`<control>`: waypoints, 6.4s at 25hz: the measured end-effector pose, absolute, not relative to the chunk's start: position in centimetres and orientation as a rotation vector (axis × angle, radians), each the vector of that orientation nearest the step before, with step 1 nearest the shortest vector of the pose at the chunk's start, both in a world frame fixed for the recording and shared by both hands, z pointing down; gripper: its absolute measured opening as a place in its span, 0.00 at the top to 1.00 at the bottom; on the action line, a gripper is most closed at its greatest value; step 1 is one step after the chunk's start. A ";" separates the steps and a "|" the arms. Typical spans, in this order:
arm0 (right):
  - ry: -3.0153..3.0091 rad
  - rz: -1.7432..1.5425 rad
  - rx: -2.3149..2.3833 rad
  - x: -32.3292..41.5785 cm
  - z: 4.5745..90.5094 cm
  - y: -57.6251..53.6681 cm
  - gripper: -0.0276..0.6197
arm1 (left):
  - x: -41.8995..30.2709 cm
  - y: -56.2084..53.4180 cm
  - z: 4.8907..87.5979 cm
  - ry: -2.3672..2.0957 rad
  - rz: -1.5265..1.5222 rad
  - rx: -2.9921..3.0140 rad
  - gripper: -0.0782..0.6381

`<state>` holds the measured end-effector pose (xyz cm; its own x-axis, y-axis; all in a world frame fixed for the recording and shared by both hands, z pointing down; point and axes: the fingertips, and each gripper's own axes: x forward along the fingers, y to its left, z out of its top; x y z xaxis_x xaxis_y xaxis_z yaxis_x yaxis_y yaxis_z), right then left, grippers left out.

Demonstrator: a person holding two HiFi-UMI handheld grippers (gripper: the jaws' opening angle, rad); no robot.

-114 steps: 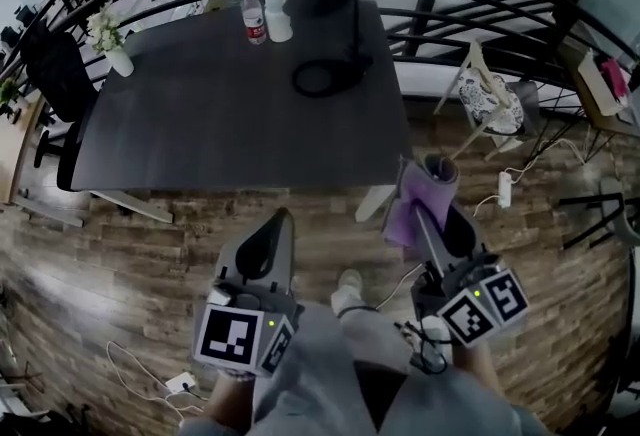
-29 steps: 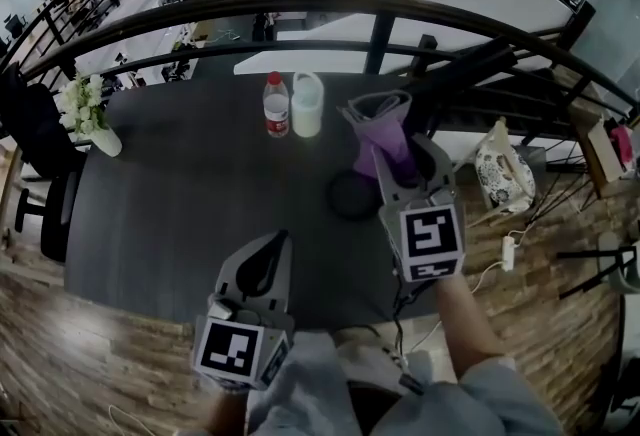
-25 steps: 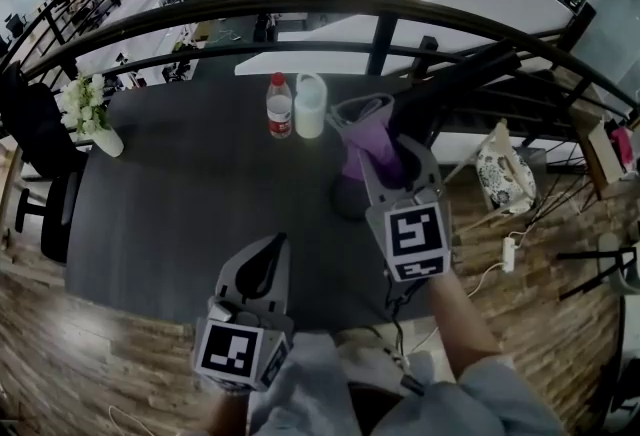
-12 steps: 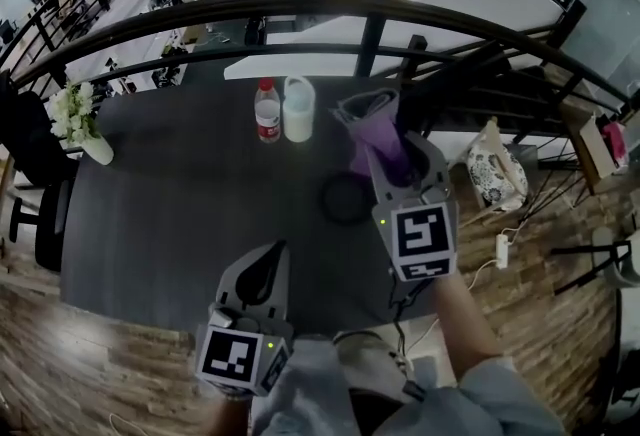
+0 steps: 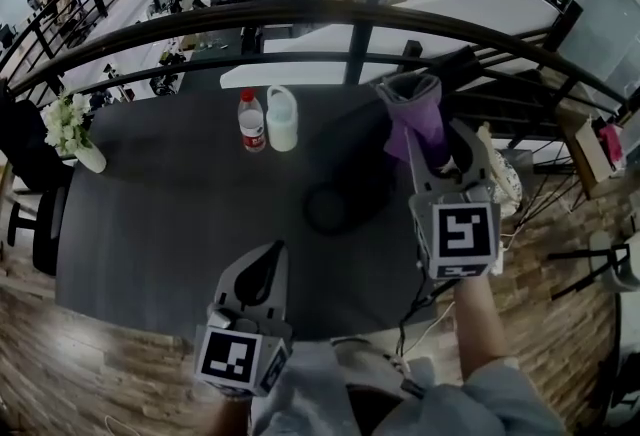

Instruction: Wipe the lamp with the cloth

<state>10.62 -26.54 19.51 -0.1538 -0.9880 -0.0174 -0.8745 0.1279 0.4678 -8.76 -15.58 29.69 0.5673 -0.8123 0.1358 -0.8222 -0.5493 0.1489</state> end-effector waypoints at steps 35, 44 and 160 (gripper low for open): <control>-2.262 -0.416 1.541 2.1 25.8 -26.9 0.75 | -11.2 -15.6 30.0 -1.498 0.081 2.517 0.88; -2.288 -0.384 1.446 2.6 28.6 -25.2 0.75 | -9.7 -16.4 29.9 -1.475 0.095 2.543 0.88; -1.970 -0.002 0.880 -2.6 59.0 -25.3 0.76 | -11.4 -14.1 38.0 -1.571 0.351 2.257 0.88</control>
<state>-2.60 -25.34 59.03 -0.2953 -0.5794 0.7596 -0.5780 0.7414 0.3408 -11.45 -14.05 38.04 0.3484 -0.8461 0.4033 -0.9373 -0.3120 0.1550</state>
